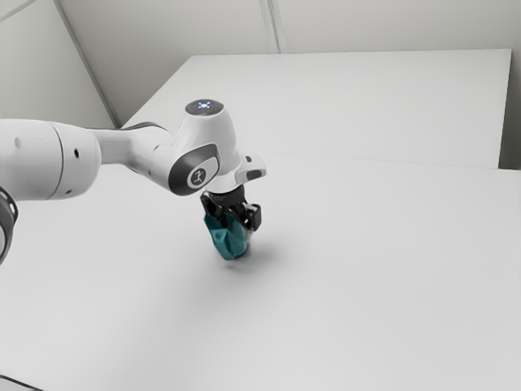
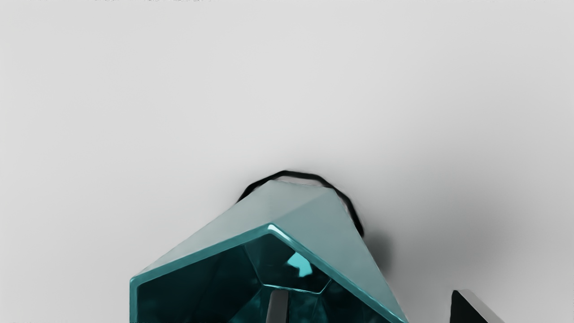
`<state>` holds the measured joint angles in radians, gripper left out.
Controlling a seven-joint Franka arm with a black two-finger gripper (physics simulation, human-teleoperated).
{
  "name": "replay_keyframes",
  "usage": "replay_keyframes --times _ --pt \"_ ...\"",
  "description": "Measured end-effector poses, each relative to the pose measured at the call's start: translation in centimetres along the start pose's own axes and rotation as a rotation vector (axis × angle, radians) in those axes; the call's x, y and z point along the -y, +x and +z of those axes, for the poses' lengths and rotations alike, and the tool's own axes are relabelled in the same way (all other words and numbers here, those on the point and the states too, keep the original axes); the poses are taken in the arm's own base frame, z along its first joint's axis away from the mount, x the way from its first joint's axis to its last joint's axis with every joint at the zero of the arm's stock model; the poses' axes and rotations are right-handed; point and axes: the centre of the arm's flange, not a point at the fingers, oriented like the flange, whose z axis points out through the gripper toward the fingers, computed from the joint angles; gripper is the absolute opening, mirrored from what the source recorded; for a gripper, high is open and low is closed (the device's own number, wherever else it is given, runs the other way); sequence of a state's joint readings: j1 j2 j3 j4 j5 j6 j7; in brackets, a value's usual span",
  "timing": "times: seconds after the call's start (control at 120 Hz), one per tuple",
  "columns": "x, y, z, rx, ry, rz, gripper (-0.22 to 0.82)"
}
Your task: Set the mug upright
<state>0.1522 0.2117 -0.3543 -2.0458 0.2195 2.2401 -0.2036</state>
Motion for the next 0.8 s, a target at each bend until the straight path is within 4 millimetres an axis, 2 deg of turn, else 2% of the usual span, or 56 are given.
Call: replay_keyframes --times 0.167,0.4,0.533,0.717,0.8 --pt "0.2 -0.5 -3.6 -0.039 0.025 -0.006 0.5" --pt "0.4 -0.8 -9.2 -0.059 -0.024 -0.071 0.57" --pt "1.0 0.7 -15.0 -0.081 -0.084 -0.12 0.59" --pt "1.6 0.7 -19.8 -0.064 -0.094 -0.143 0.6" --pt "1.1 0.4 -22.1 -0.045 -0.09 -0.147 0.6"
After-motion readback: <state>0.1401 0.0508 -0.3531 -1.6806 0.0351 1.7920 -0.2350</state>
